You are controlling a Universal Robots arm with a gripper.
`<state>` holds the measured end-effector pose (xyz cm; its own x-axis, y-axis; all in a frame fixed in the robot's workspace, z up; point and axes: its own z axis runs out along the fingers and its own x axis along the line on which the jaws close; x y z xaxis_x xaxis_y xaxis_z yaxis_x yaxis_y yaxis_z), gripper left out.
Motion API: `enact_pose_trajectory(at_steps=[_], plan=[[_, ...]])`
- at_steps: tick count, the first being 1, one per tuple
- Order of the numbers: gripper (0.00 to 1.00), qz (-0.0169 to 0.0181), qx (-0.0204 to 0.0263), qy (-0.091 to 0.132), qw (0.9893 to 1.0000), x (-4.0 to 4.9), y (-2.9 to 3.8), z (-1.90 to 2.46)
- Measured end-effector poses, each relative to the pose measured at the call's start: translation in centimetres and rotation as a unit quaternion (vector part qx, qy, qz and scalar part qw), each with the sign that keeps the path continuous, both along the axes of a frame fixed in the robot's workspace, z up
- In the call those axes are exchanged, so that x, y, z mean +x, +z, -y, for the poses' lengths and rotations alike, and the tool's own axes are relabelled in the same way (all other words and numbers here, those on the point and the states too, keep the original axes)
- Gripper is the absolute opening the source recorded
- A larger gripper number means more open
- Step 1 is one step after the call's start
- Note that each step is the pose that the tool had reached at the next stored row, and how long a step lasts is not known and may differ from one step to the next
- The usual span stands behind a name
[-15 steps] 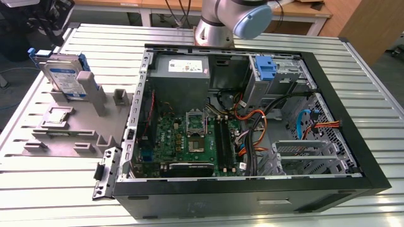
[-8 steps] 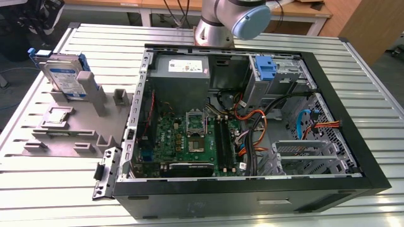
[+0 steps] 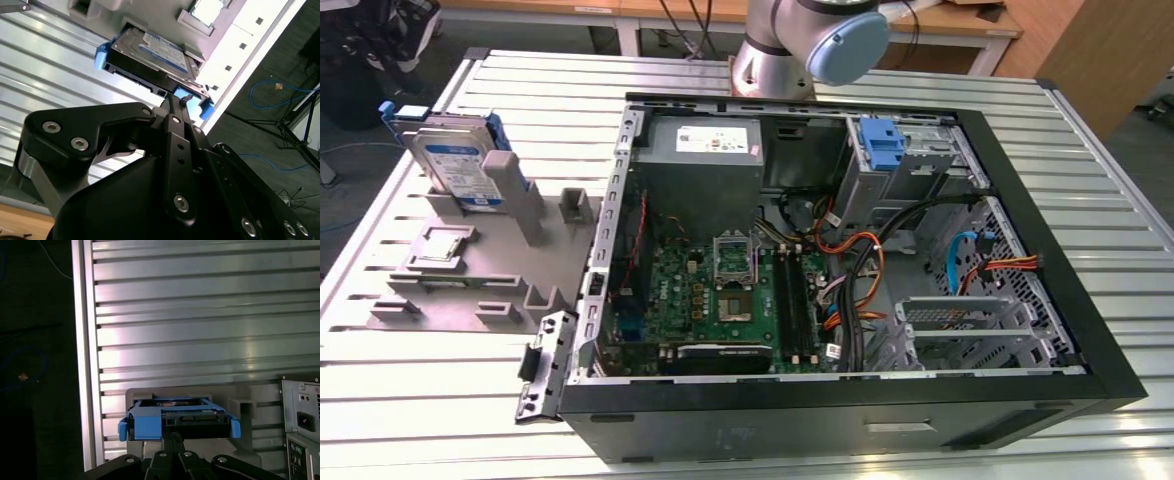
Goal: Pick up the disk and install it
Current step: 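Reach for the disk, then pick up the disk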
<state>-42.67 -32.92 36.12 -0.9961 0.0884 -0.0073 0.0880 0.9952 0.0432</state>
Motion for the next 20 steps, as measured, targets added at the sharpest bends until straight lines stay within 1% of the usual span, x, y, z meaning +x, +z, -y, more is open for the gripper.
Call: enact_pose_trajectory(at_steps=[2,4,17,20], plan=[[0.1,0.0,0.0,0.0,1.0,-0.48,-0.14,-0.23],[0.1,0.0,0.0,0.0,1.0,-0.71,-0.19,-0.26],[0.1,0.0,0.0,0.0,1.0,-0.86,-0.25,-0.26],[0.1,-0.0001,0.0,0.003,1.0,-0.86,-0.25,-0.27]])
